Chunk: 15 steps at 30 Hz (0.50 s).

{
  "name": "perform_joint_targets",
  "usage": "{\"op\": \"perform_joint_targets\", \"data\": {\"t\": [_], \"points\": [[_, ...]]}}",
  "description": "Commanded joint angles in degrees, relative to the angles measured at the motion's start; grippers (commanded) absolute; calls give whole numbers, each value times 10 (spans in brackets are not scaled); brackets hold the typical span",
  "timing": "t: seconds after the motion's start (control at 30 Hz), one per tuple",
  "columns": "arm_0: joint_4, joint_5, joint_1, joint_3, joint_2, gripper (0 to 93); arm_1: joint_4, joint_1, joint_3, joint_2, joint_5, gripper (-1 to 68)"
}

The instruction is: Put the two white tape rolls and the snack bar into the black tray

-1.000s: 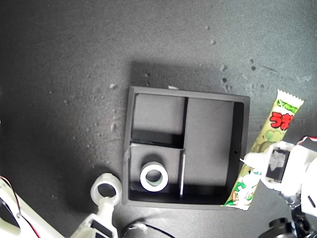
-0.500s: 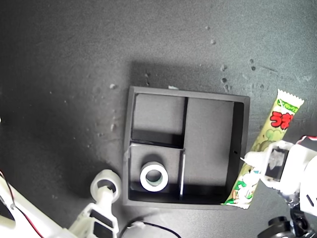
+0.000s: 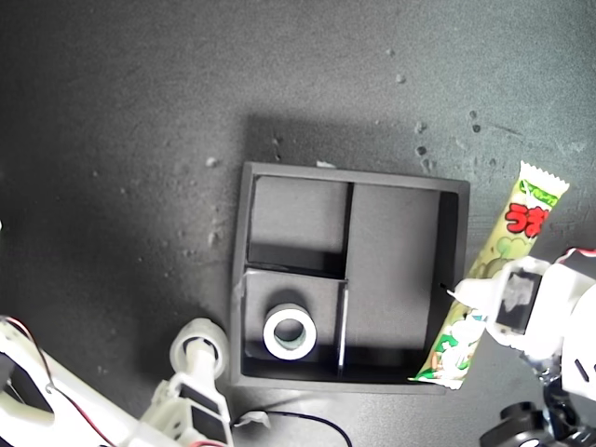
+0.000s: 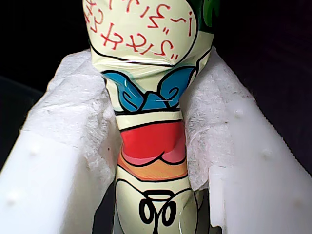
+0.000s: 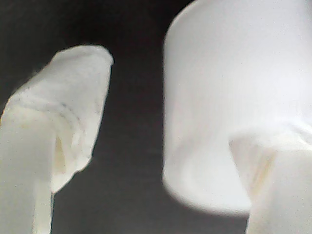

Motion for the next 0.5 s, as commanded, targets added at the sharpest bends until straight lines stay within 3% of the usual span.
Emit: {"op": "perform_joint_targets", "data": {"t": [0.0, 0.07, 0.27, 0.33, 0.47], "points": [[10, -38, -27, 18, -4, 79, -13, 7, -51, -28, -11, -5], [10, -52, -33, 47, 24, 8, -10, 11, -95, -76, -10, -5], [10, -44, -58, 302, 351, 1, -4, 25, -198, -196, -3, -5], [10, -2, -86, 346, 455, 1, -5, 25, -218, -224, 4, -5], [-5, 168, -163, 279, 504, 1, -20, 18, -214, -250, 25, -3]]}}
